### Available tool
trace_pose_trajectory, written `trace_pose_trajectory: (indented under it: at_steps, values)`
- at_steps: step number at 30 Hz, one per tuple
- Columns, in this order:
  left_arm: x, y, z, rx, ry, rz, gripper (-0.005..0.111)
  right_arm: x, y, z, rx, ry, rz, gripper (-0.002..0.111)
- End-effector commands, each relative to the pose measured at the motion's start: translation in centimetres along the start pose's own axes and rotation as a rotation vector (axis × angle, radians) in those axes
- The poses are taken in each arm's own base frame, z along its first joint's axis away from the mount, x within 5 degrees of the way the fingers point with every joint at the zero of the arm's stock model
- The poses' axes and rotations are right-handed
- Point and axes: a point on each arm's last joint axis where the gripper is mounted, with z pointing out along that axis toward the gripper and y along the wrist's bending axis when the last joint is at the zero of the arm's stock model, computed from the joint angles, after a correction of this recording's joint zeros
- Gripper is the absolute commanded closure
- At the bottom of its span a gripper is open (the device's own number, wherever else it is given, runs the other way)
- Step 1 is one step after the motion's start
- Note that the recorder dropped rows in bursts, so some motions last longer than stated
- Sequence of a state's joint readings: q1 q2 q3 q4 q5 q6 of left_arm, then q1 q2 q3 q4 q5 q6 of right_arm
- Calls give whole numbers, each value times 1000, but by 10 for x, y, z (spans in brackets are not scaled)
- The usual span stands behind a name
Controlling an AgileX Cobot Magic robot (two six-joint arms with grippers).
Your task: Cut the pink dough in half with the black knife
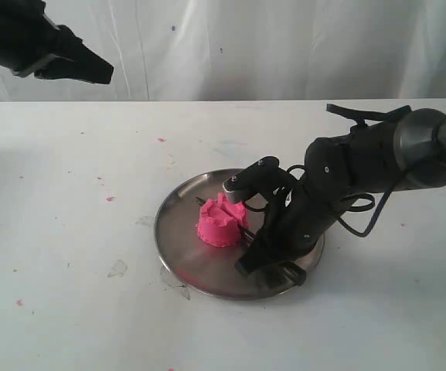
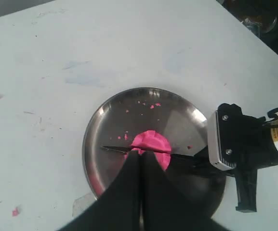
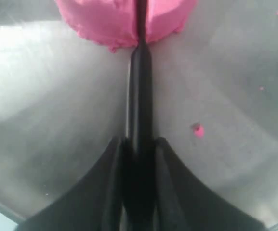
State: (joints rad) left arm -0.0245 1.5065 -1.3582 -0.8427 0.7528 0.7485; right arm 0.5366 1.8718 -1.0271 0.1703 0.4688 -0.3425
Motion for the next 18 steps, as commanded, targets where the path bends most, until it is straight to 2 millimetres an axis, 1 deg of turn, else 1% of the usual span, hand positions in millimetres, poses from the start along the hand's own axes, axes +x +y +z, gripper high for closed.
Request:
trace_pose_trajectory:
  at_steps: [1,5,9,13,18]
  values:
    - [10,-12,-13,-17,-20,-18,107,6,1,3,-13,56,-11,103]
    - [21,-13,-13,-31,-11,-40,107,7,2,3,-18,68,-9,103]
    - [32,-11,-7,-27,17,-66,107,8,3,2,-24,79,-9,103]
    - [40,-10,-4,-23,35,-88,107,9,4,2,-38,91,-7,103]
    - [42,-10,-3,-19,43,-102,107,9,5,1,-44,94,-9,103]
